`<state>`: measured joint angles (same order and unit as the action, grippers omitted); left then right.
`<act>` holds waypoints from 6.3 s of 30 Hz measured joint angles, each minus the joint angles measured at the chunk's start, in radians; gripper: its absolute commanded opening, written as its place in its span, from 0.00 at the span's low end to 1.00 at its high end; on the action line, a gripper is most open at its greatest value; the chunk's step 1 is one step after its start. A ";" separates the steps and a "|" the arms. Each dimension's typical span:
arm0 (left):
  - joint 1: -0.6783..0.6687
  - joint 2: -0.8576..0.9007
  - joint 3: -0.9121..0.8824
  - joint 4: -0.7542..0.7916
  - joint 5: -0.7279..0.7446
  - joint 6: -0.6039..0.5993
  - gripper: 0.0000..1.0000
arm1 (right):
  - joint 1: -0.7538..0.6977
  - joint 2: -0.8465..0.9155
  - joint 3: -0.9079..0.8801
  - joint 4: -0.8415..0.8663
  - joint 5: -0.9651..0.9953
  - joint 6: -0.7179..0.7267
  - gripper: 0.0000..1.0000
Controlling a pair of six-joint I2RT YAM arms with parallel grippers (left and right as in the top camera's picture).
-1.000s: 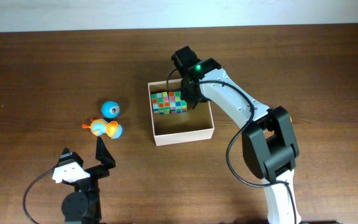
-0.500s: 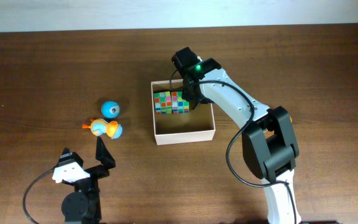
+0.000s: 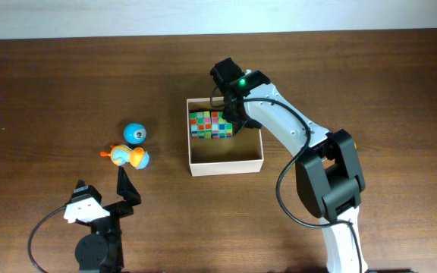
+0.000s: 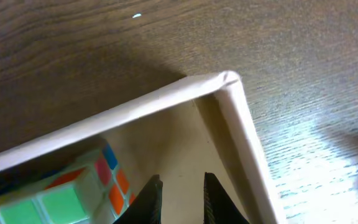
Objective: Pack container
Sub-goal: 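Raise the right gripper out of the box and move right to the dinosaur, then lower the right gripper onto the orange dinosaur toy and close, then lift the dinosaur and carry it left into the box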
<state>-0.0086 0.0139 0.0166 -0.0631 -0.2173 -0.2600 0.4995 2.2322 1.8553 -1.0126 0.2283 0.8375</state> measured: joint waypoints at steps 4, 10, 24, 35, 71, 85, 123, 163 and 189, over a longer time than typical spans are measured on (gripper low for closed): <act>0.000 0.000 0.000 0.000 0.000 0.000 0.99 | 0.000 0.000 0.000 0.000 -0.002 0.026 0.26; 0.000 0.000 0.000 0.000 0.000 0.000 0.99 | 0.000 0.000 0.000 -0.012 -0.012 -0.001 0.38; 0.000 0.000 0.000 0.000 0.000 0.000 0.99 | -0.001 -0.189 -0.002 -0.072 -0.103 -0.200 0.49; 0.000 0.000 0.000 0.000 0.000 0.000 0.99 | -0.066 -0.552 -0.002 -0.253 -0.094 -0.372 0.80; 0.000 0.000 0.000 0.000 0.000 0.000 0.99 | -0.539 -0.612 -0.624 0.079 -0.269 -0.070 0.54; 0.000 0.000 0.000 0.000 0.000 0.000 0.99 | -0.539 -0.610 -0.768 0.187 -0.272 -0.051 0.44; 0.000 0.000 0.000 0.000 0.000 0.000 0.99 | -0.539 -0.610 -0.782 0.243 -0.161 -0.052 0.04; 0.000 0.000 0.000 0.000 0.000 0.000 0.99 | -0.529 -0.675 -0.305 -0.027 -0.676 -0.593 0.04; 0.000 0.000 0.000 0.000 0.000 0.000 0.99 | 0.110 -0.649 -0.260 -0.051 -0.233 -0.016 0.04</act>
<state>-0.0086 0.0135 0.0166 -0.0631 -0.2173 -0.2600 0.6094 1.5837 1.5955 -1.0634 -0.0044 0.8219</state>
